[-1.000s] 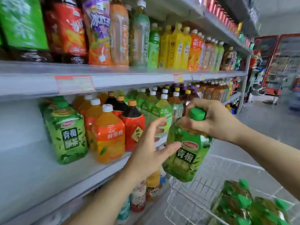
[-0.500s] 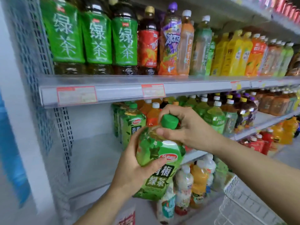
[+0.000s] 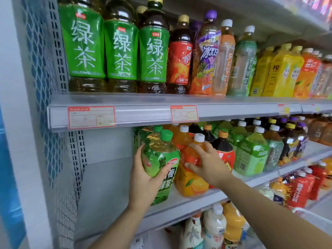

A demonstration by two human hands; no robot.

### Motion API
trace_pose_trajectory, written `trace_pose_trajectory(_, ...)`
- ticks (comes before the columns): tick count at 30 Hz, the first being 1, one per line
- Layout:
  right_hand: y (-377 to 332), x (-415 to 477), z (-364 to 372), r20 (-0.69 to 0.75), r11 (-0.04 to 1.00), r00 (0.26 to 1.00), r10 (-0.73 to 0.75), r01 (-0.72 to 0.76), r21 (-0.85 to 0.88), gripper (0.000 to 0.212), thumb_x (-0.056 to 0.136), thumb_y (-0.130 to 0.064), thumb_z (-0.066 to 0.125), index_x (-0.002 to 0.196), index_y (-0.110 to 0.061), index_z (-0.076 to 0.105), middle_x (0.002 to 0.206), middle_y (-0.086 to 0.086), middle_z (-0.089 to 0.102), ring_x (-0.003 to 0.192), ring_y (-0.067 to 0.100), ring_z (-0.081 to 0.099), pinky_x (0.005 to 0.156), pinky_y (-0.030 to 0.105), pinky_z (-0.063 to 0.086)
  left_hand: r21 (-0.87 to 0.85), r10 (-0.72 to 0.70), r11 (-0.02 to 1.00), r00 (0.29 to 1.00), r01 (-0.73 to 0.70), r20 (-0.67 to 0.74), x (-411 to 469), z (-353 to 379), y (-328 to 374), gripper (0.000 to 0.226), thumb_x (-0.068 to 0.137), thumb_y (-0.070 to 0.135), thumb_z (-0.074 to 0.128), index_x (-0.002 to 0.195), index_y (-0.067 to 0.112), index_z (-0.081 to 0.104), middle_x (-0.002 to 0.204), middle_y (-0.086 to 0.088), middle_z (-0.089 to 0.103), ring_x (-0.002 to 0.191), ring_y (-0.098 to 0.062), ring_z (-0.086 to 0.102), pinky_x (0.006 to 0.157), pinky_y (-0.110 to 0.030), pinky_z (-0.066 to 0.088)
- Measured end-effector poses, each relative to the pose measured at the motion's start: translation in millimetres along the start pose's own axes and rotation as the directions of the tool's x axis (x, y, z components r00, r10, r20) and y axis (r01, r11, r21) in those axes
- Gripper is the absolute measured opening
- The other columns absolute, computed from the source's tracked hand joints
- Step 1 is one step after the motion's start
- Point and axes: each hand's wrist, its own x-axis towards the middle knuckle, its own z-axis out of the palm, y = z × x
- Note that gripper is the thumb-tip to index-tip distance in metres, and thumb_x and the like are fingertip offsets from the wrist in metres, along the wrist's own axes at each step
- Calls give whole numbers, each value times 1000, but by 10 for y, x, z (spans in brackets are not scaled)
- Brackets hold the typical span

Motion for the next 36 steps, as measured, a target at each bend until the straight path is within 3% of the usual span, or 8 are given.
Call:
trace_pose_trajectory(10,96,21,86,-56,997,996,-62,60,-43,64,82,-49,62,139,-33,35,140,16,31,127,36,36,107,42,33,123,-15,992,991,32,-134,17,222,-283,100,60,68,71,140,22,34,120,11,33,122,-14,37,105,-37,36)
trace_pose_trajectory(14,98,3,81,-51,997,996,-73,72,-32,67,83,-53,57,142,-37,28,147,18,25,134,38,28,109,45,33,200,-26,979,996,43,-83,2,234,-243,106,59,66,62,147,23,21,138,-4,28,130,-24,26,105,-45,32)
trace_pose_trajectory(18,140,-211,-62,-13,987,988,-154,154,42,71,87,-47,54,143,-45,10,158,5,2,145,24,9,113,38,29,331,348,898,928,-289,-133,-237,285,-120,81,78,55,63,140,18,27,135,-8,29,125,-31,30,98,-45,37)
trace_pose_trajectory(22,503,-717,-321,-29,976,977,-211,212,45,56,89,-34,59,140,-30,37,144,-2,36,126,7,37,101,16,36,251,618,756,786,-604,31,-625,584,91,45,84,28,56,126,16,44,124,-5,39,119,-23,42,100,-55,40)
trace_pose_trajectory(24,795,-1014,-494,26,993,992,-121,121,-3,40,89,-26,62,128,-21,54,124,-2,55,102,6,50,82,11,45,182,629,734,756,-654,180,-802,828,106,35,85,23,53,120,19,48,116,1,44,111,-19,45,99,-51,39)
trace_pose_trajectory(28,1505,-1601,-776,175,967,970,171,-132,-217,35,88,-29,60,123,-24,58,113,-2,64,96,16,61,83,34,51,56,514,808,749,-586,419,-1182,1392,-13,25,86,21,49,109,21,59,108,6,54,99,-20,54,88,-39,45)
trace_pose_trajectory(31,1961,-2017,-976,333,873,840,429,-291,-391,49,88,-37,59,134,-31,43,121,-6,60,104,14,58,92,31,47,42,388,856,694,-515,606,-1450,1777,-89,23,84,28,47,101,25,63,103,10,59,91,-17,60,75,-33,49)
trace_pose_trajectory(36,2521,-2528,-1215,419,716,614,669,-382,-583,66,89,-47,53,145,-27,25,145,2,38,129,19,41,107,29,32,81,141,946,625,-314,768,-1671,2307,-169,24,90,33,52,112,28,62,111,14,55,108,-8,52,83,-24,43)
